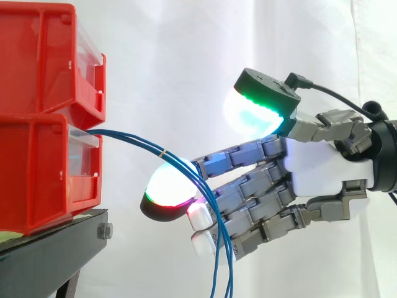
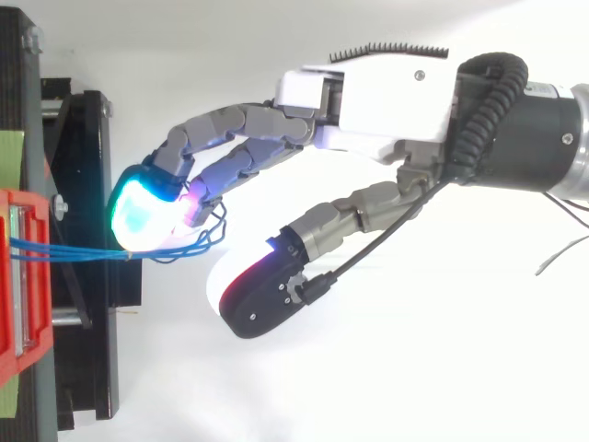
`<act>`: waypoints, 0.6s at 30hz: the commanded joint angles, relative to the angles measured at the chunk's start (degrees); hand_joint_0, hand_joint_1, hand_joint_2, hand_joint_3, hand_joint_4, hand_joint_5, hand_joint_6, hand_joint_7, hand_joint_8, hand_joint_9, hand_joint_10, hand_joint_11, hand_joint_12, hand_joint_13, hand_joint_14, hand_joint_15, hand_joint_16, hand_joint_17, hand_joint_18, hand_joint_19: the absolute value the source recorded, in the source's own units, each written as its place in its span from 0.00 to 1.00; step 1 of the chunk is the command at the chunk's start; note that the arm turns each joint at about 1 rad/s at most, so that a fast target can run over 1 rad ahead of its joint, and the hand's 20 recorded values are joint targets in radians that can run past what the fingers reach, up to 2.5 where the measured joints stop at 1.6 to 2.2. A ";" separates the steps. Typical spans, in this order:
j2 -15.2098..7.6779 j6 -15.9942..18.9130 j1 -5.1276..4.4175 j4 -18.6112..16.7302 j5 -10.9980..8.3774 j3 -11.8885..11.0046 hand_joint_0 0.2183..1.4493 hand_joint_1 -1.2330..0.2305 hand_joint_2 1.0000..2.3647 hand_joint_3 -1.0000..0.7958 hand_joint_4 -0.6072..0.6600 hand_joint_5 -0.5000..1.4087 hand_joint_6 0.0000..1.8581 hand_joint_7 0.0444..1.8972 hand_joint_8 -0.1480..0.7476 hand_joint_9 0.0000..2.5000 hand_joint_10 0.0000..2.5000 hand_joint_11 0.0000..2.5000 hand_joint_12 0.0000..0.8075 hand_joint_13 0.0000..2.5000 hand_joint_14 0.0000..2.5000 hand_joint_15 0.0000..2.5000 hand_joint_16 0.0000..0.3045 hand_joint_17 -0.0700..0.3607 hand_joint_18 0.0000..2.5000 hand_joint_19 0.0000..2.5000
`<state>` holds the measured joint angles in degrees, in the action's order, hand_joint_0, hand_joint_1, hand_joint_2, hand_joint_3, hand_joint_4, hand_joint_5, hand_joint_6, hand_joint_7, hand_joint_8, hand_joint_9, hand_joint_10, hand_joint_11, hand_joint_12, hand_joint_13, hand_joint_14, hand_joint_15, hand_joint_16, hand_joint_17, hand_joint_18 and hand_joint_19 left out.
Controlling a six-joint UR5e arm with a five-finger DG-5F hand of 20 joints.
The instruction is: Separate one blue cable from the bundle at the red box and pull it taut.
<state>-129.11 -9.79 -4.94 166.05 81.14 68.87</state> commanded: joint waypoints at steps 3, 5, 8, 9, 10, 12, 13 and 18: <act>-0.17 -0.23 -0.07 -0.82 0.33 -0.14 0.24 0.39 0.00 0.28 0.60 0.17 0.27 0.40 0.43 0.27 0.01 0.23 0.36 0.26 0.01 0.16 0.11 0.34 0.16 0.20; -0.17 -0.41 -0.07 -1.52 0.33 -0.14 0.25 0.39 0.00 0.28 0.60 0.17 0.27 0.41 0.44 0.28 0.01 0.23 0.36 0.26 0.01 0.16 0.11 0.34 0.16 0.20; -1.23 -0.32 0.02 -1.96 0.86 -0.40 0.25 0.38 0.00 0.28 0.60 0.18 0.27 0.42 0.43 0.28 0.01 0.23 0.35 0.26 0.01 0.16 0.11 0.34 0.16 0.20; -1.49 -0.32 0.02 -1.96 1.04 -0.58 0.26 0.38 0.00 0.28 0.60 0.18 0.27 0.42 0.43 0.28 0.01 0.23 0.35 0.26 0.01 0.16 0.11 0.34 0.16 0.20; -2.20 -0.32 0.02 -2.14 1.65 -0.75 0.26 0.38 0.00 0.28 0.60 0.18 0.27 0.42 0.43 0.28 0.01 0.23 0.35 0.26 0.01 0.17 0.11 0.34 0.16 0.20; -3.34 -0.15 0.02 -2.67 2.09 -1.46 0.26 0.37 0.00 0.28 0.60 0.18 0.27 0.42 0.43 0.28 0.01 0.23 0.35 0.26 0.01 0.17 0.11 0.34 0.16 0.20; -3.60 -0.15 0.02 -2.67 2.09 -1.46 0.26 0.37 0.00 0.28 0.60 0.18 0.27 0.42 0.43 0.28 0.01 0.23 0.35 0.26 0.01 0.16 0.11 0.34 0.17 0.20; -3.60 -0.32 -0.51 -3.37 2.00 -1.72 0.27 0.37 0.00 0.29 0.61 0.18 0.27 0.44 0.43 0.28 0.01 0.23 0.35 0.26 0.01 0.17 0.11 0.34 0.17 0.21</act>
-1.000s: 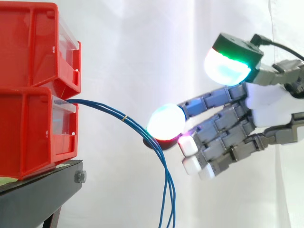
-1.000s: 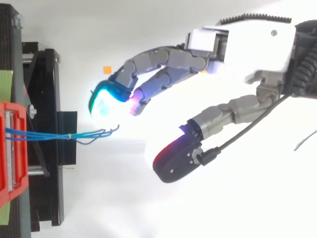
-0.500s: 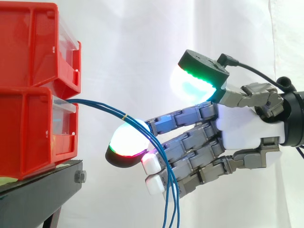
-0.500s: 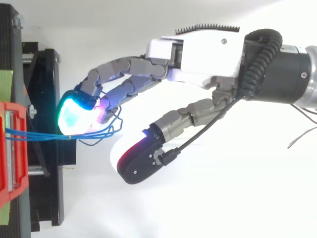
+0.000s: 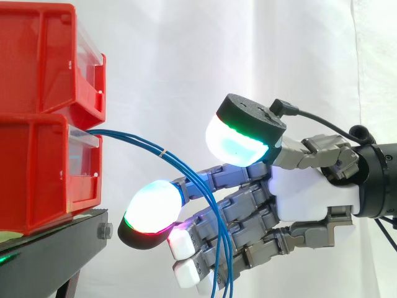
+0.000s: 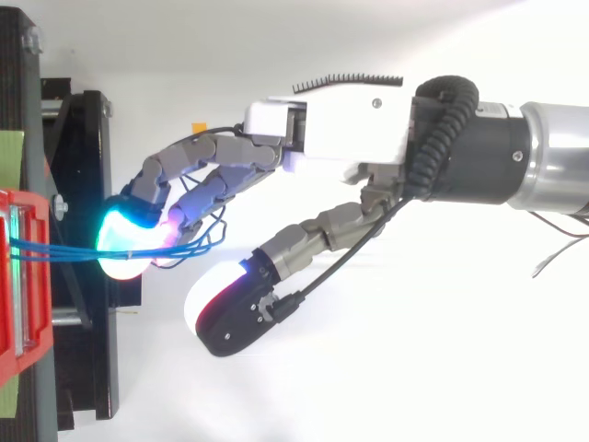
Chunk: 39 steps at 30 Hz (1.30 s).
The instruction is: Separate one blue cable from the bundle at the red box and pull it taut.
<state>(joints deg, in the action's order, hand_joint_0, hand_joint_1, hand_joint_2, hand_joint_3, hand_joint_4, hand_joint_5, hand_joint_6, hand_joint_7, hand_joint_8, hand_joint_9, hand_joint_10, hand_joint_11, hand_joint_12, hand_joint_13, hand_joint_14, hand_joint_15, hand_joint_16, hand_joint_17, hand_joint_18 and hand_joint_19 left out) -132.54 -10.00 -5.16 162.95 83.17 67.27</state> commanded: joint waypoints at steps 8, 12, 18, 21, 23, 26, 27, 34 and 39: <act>-0.17 -0.11 -0.37 -2.02 0.15 -0.56 0.30 0.36 0.00 0.31 0.61 0.20 0.27 0.50 0.42 0.29 0.01 0.24 0.34 0.27 0.01 0.18 0.11 0.33 0.18 0.21; -0.17 -0.02 -0.37 -2.29 0.24 -0.56 0.30 0.36 0.00 0.31 0.61 0.20 0.27 0.51 0.42 0.29 0.01 0.24 0.34 0.27 0.01 0.18 0.11 0.33 0.18 0.21; -0.17 -0.11 0.07 -2.38 1.47 -0.65 0.30 0.36 0.00 0.31 0.61 0.20 0.27 0.53 0.43 0.30 0.01 0.25 0.35 0.28 0.01 0.18 0.11 0.33 0.19 0.22; -0.17 -0.11 -0.02 -2.46 1.65 -0.74 0.30 0.36 0.00 0.31 0.61 0.20 0.27 0.53 0.42 0.30 0.01 0.26 0.34 0.28 0.01 0.18 0.11 0.33 0.19 0.22; -0.17 -0.11 -0.02 -2.82 1.65 -0.74 0.31 0.36 0.00 0.31 0.61 0.20 0.27 0.53 0.42 0.31 0.01 0.25 0.34 0.28 0.01 0.18 0.11 0.33 0.19 0.22; -0.17 -0.20 0.42 -2.90 2.09 -0.65 0.31 0.36 0.00 0.31 0.61 0.20 0.27 0.54 0.43 0.31 0.01 0.26 0.35 0.29 0.01 0.19 0.11 0.33 0.19 0.22; -0.17 -0.20 0.59 -2.90 2.44 -0.74 0.31 0.36 0.00 0.31 0.61 0.20 0.27 0.54 0.42 0.31 0.01 0.25 0.34 0.29 0.01 0.19 0.11 0.33 0.19 0.22; -0.17 -1.25 2.35 -2.90 4.11 -0.65 0.30 0.36 0.00 0.31 0.61 0.20 0.27 0.53 0.42 0.31 0.01 0.26 0.35 0.29 0.01 0.19 0.11 0.33 0.19 0.23; -0.17 -3.45 2.62 -2.99 4.02 -0.65 0.30 0.36 0.00 0.31 0.61 0.20 0.27 0.52 0.42 0.31 0.01 0.26 0.35 0.29 0.01 0.20 0.11 0.33 0.19 0.23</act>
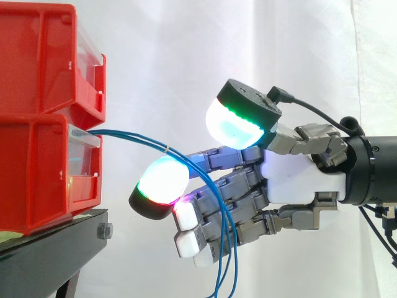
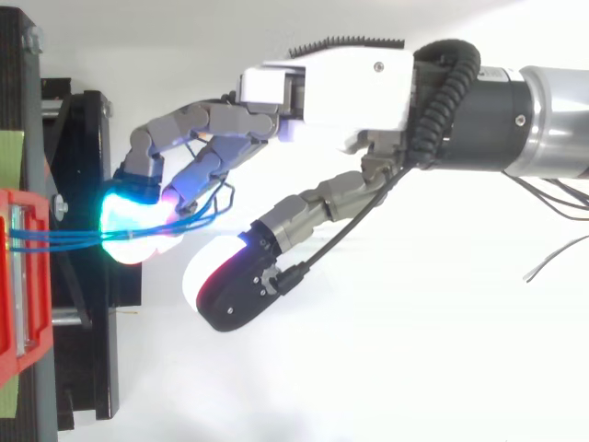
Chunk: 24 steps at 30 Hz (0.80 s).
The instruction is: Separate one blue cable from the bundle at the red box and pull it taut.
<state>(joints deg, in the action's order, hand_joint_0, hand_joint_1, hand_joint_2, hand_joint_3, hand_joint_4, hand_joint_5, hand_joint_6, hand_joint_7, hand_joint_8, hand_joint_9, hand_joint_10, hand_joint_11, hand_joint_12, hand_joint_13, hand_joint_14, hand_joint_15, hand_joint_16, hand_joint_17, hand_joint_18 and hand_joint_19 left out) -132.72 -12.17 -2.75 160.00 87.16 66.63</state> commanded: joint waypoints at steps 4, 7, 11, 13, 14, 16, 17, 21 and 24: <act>0.00 -1.54 0.20 -0.04 -0.06 0.26 0.30 0.36 0.00 0.31 0.61 0.20 0.27 0.52 0.43 0.31 0.01 0.26 0.35 0.29 0.01 0.20 0.11 0.33 0.20 0.23; 0.00 -1.54 0.29 -0.04 0.03 0.26 0.30 0.36 0.00 0.31 0.61 0.20 0.27 0.52 0.43 0.31 0.01 0.26 0.35 0.30 0.01 0.20 0.11 0.33 0.20 0.23; 0.00 -1.54 0.29 -0.13 -0.06 0.26 0.30 0.36 0.00 0.31 0.61 0.20 0.27 0.53 0.43 0.31 0.01 0.26 0.35 0.30 0.01 0.20 0.11 0.33 0.20 0.23; 0.00 -1.54 0.03 -0.13 -0.15 0.26 0.30 0.36 0.00 0.31 0.61 0.20 0.27 0.53 0.43 0.31 0.01 0.26 0.35 0.30 0.01 0.20 0.11 0.34 0.20 0.24; 0.00 -1.54 -0.06 -0.22 -0.15 0.26 0.31 0.36 0.00 0.31 0.61 0.20 0.27 0.53 0.42 0.31 0.01 0.26 0.35 0.30 0.01 0.20 0.11 0.34 0.20 0.24; 0.00 -1.54 -0.33 -0.66 -0.23 0.26 0.31 0.36 0.00 0.31 0.60 0.20 0.27 0.53 0.42 0.31 0.01 0.26 0.35 0.30 0.01 0.20 0.11 0.34 0.20 0.24; 0.00 -1.54 -0.41 -0.83 -0.41 0.26 0.31 0.36 0.00 0.31 0.61 0.20 0.27 0.53 0.42 0.31 0.01 0.26 0.35 0.30 0.01 0.20 0.11 0.34 0.20 0.24; 0.00 -1.54 -1.12 -1.27 -1.03 0.26 0.31 0.36 0.00 0.31 0.60 0.20 0.27 0.53 0.42 0.31 0.01 0.26 0.35 0.30 0.01 0.20 0.11 0.34 0.21 0.24; 0.00 -1.54 -1.12 -1.27 -0.76 0.17 0.31 0.36 0.00 0.31 0.61 0.20 0.27 0.54 0.42 0.31 0.01 0.26 0.35 0.30 0.01 0.20 0.11 0.33 0.21 0.24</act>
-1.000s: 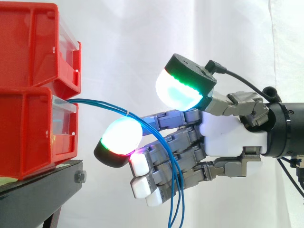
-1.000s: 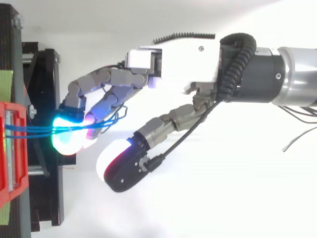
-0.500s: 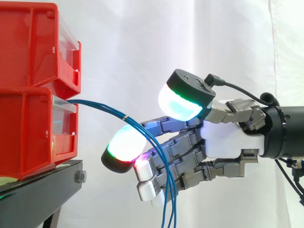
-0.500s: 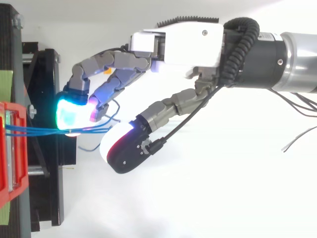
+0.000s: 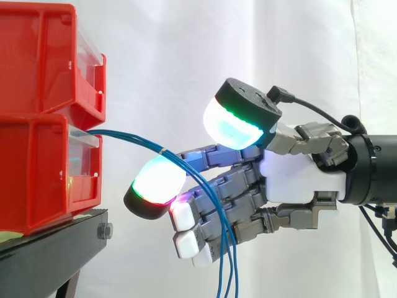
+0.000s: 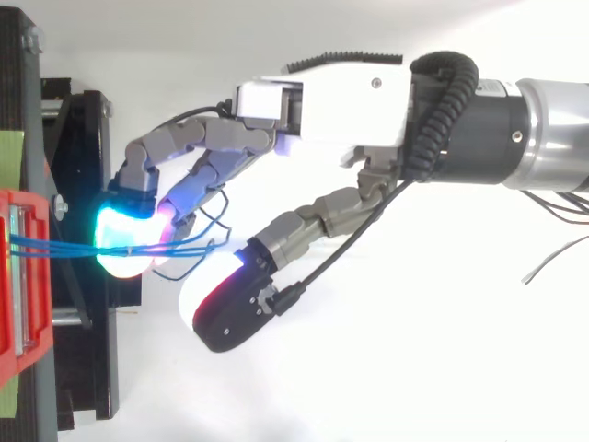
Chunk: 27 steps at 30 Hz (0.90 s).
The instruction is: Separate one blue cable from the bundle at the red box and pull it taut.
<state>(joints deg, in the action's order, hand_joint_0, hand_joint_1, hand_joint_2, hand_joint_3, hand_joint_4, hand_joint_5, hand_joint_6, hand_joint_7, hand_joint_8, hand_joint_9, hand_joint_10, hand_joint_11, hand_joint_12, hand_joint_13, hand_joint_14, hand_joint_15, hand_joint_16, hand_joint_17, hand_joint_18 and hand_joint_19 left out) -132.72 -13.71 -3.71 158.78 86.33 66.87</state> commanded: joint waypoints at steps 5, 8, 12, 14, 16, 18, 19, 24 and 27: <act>0.01 0.00 0.28 0.03 1.04 -1.48 0.32 0.36 0.00 0.32 0.60 0.21 0.27 0.56 0.43 0.32 0.01 0.26 0.34 0.31 0.01 0.21 0.11 0.33 0.21 0.24; 0.01 0.00 0.45 0.21 1.47 -1.83 0.33 0.36 0.01 0.33 0.58 0.22 0.27 0.62 0.42 0.32 0.01 0.27 0.34 0.31 0.01 0.21 0.10 0.33 0.22 0.24; 0.01 0.00 0.54 1.88 1.74 -3.06 0.34 0.35 0.01 0.34 0.55 0.22 0.27 0.67 0.43 0.33 0.01 0.28 0.34 0.32 0.01 0.21 0.11 0.33 0.22 0.24; 0.01 0.00 0.54 2.32 1.74 -3.06 0.34 0.35 0.01 0.34 0.54 0.21 0.28 0.65 0.43 0.33 0.01 0.28 0.34 0.32 0.01 0.21 0.10 0.33 0.22 0.24; 0.01 0.00 0.28 2.50 1.74 -3.06 0.34 0.34 0.01 0.34 0.54 0.20 0.33 0.57 0.43 0.33 0.01 0.29 0.34 0.32 0.01 0.21 0.10 0.33 0.23 0.24; 0.01 0.00 0.28 2.58 1.74 -3.06 0.34 0.34 0.01 0.34 0.55 0.19 0.38 0.49 0.43 0.33 0.01 0.29 0.34 0.33 0.01 0.21 0.10 0.33 0.23 0.24; 0.01 0.00 0.28 2.58 1.74 -3.06 0.33 0.33 0.01 0.33 0.55 0.19 0.39 0.47 0.43 0.33 0.01 0.30 0.35 0.33 0.01 0.21 0.11 0.33 0.23 0.24; 0.01 0.18 0.28 2.93 1.74 -3.06 0.32 0.35 0.00 0.31 0.57 0.19 0.43 0.43 0.44 0.35 0.01 0.31 0.34 0.33 0.01 0.22 0.11 0.33 0.23 0.25; 0.01 0.18 0.28 3.20 1.74 -3.06 0.31 0.36 0.00 0.32 0.56 0.19 0.46 0.43 0.45 0.36 0.01 0.32 0.35 0.34 0.01 0.23 0.11 0.33 0.24 0.25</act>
<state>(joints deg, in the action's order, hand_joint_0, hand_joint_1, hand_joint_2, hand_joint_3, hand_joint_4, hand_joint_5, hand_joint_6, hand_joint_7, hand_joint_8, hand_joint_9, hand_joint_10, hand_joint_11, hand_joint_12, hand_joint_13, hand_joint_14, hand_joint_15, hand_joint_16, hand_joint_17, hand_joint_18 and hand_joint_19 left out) -132.72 -13.59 -3.42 161.67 88.07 63.82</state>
